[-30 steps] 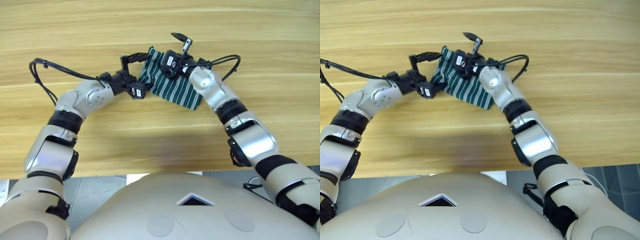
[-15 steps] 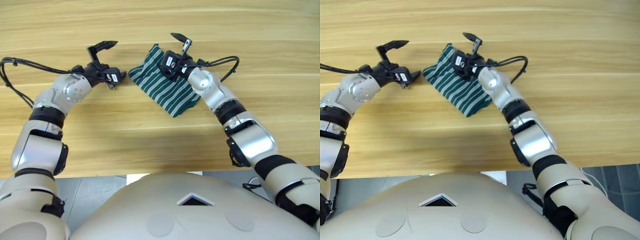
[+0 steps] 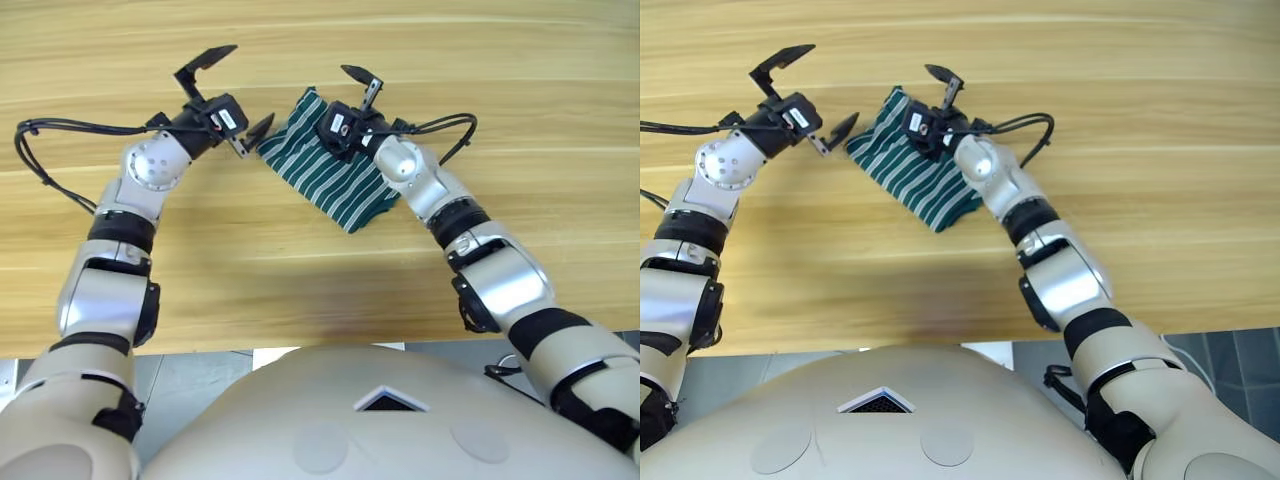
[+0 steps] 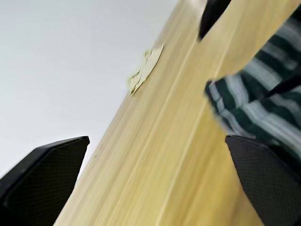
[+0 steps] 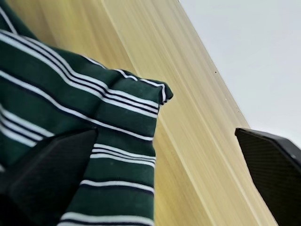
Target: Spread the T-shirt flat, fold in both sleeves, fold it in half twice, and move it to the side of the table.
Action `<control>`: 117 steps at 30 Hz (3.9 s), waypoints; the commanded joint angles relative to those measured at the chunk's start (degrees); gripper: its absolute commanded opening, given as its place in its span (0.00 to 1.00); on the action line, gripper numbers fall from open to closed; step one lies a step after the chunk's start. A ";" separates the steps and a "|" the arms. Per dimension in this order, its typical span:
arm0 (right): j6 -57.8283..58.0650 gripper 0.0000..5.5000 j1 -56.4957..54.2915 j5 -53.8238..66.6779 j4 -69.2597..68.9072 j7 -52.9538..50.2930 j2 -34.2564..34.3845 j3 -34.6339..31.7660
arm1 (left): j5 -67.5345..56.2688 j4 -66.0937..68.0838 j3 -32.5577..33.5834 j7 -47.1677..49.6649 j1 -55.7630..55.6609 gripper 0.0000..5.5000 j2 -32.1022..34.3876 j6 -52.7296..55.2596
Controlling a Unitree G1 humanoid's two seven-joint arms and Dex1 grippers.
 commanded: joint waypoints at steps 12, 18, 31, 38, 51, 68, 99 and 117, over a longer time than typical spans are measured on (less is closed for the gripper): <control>2.26 0.98 2.58 -2.34 3.63 1.24 0.47 1.98 | 10.63 8.56 -5.74 4.49 -2.93 0.98 -3.59 6.49; 2.23 0.98 2.76 -2.52 3.83 0.91 0.61 2.18 | 7.22 12.18 -2.36 6.51 -5.23 0.98 -4.95 10.04; 2.52 0.98 2.96 -2.69 4.85 -0.41 0.15 2.29 | 6.00 21.36 1.68 17.83 -8.45 0.98 -1.13 20.15; -0.47 0.98 3.90 6.12 -6.80 -4.72 -1.25 -8.25 | -6.60 10.17 6.63 4.63 -2.87 0.98 -5.17 -1.04; 1.26 0.98 7.36 7.78 -20.61 1.30 0.82 -7.95 | -3.57 16.03 8.67 13.62 -5.62 0.98 -6.26 6.98; 7.44 0.98 4.07 -1.67 15.51 -12.09 -7.54 -3.68 | -3.45 20.73 11.48 22.09 -6.71 0.98 -7.57 14.82; -14.16 0.98 10.65 4.71 12.46 -23.96 -44.69 -16.91 | -3.76 21.64 12.06 22.64 -3.64 0.98 -10.16 14.13; -14.54 0.98 12.95 31.25 -28.98 -8.08 -15.93 -24.49 | -17.84 26.10 25.03 13.63 -7.54 0.98 -15.83 16.98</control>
